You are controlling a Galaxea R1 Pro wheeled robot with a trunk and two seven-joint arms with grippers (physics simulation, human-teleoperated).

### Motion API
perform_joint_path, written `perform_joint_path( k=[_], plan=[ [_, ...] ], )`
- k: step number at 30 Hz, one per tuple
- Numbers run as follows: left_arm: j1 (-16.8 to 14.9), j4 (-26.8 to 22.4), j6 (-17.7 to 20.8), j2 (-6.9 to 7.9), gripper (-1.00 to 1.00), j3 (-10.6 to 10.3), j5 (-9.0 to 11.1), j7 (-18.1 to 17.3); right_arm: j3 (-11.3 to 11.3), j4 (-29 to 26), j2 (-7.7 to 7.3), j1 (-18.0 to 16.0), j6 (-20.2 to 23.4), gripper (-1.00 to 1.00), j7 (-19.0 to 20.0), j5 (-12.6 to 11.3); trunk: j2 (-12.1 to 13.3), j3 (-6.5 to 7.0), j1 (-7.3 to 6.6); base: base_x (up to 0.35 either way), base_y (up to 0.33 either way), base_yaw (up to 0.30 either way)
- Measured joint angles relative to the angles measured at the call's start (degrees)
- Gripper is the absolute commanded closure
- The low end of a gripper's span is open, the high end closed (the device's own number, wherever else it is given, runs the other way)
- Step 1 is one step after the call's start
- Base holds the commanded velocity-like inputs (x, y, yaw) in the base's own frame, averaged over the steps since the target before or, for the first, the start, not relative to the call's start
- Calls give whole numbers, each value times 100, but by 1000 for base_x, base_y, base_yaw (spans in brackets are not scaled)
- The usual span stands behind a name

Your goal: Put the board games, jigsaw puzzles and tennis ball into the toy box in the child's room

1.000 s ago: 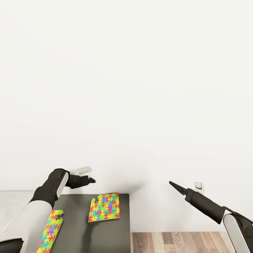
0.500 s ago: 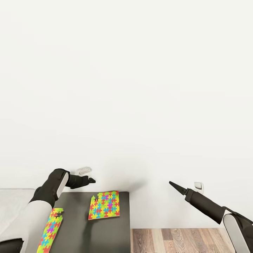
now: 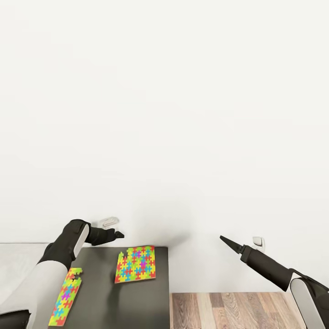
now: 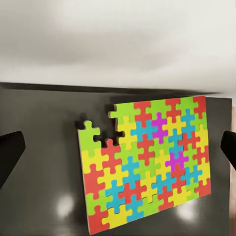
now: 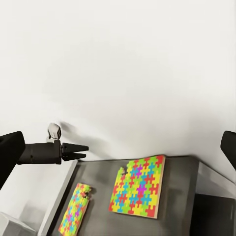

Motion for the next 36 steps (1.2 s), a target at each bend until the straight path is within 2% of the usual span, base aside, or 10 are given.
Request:
perform_joint_path(
  k=[25, 36],
  plan=[
    [0, 33, -5, 6, -100, -13, -1, -1, 0, 0, -4, 0, -8, -100, 6, 0, 0, -235, 0, 0, 0, 0],
    [-1, 334, -197, 1, -100, -21, -10, 1, -16, 0, -9, 0, -1, -100, 16, -2, -1, -339, 0, 0, 0, 0]
  ],
)
